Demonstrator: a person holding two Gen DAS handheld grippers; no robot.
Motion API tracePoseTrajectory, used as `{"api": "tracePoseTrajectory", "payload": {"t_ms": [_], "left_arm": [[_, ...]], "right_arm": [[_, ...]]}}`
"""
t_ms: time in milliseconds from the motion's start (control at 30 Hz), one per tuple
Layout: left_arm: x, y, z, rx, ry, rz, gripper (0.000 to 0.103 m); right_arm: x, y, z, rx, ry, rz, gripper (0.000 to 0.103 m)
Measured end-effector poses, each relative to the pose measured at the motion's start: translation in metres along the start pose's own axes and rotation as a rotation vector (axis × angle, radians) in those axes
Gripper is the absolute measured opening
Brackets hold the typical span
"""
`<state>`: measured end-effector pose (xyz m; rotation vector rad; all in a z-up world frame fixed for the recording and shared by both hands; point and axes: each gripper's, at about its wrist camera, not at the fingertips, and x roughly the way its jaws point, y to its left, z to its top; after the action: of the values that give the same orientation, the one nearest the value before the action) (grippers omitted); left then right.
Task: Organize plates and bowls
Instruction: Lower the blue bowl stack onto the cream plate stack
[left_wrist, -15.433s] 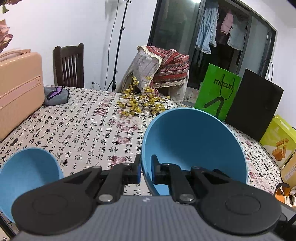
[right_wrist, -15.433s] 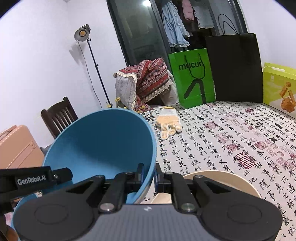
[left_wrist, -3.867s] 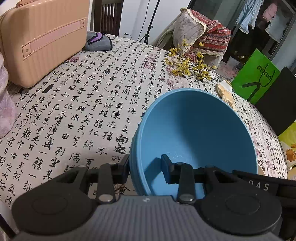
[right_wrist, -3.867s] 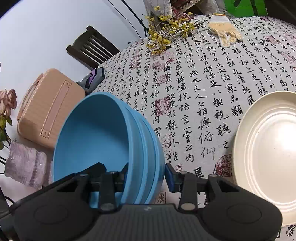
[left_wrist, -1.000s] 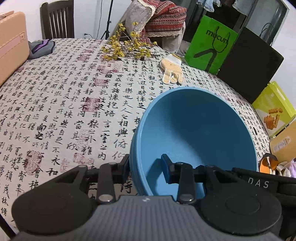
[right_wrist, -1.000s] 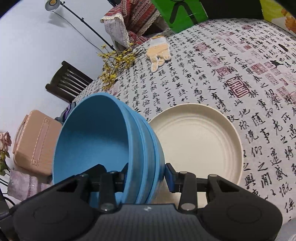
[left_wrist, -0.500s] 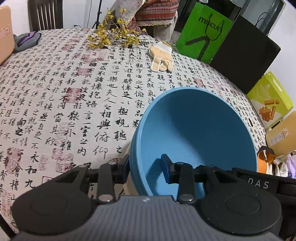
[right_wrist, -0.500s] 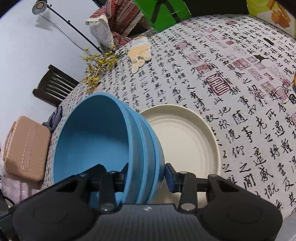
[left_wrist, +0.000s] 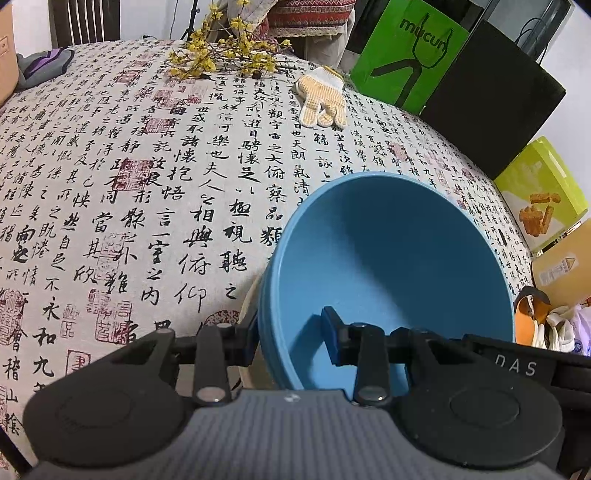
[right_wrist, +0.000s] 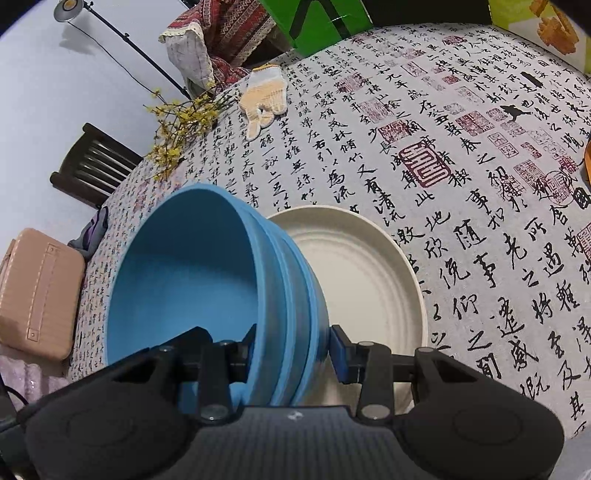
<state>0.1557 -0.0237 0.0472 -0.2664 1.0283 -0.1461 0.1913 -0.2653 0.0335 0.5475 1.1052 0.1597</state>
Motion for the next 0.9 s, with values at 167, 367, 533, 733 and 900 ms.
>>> {"api": "tracePoseTrajectory", "payload": {"t_ms": [167,367,533,733,900], "left_arm": [[0.001,0.000,0.001,-0.001,0.005,-0.008,0.035],[0.003,0.004,0.003,-0.013,0.022,-0.021,0.038],[0.002,0.004,0.004,-0.017,0.018,-0.031,0.044],[-0.004,0.006,0.006,-0.025,-0.001,-0.048,0.051],[-0.007,0.006,0.006,-0.021,-0.013,-0.052,0.054]], "right_arm": [[0.001,0.001,0.002,-0.013,-0.008,-0.010,0.037],[0.002,0.002,0.004,-0.029,-0.011,-0.015,0.038],[0.002,0.004,0.004,-0.037,-0.020,-0.010,0.041],[0.000,0.008,0.003,-0.055,-0.036,-0.012,0.046],[0.001,0.008,0.003,-0.050,-0.037,-0.014,0.046]]}}
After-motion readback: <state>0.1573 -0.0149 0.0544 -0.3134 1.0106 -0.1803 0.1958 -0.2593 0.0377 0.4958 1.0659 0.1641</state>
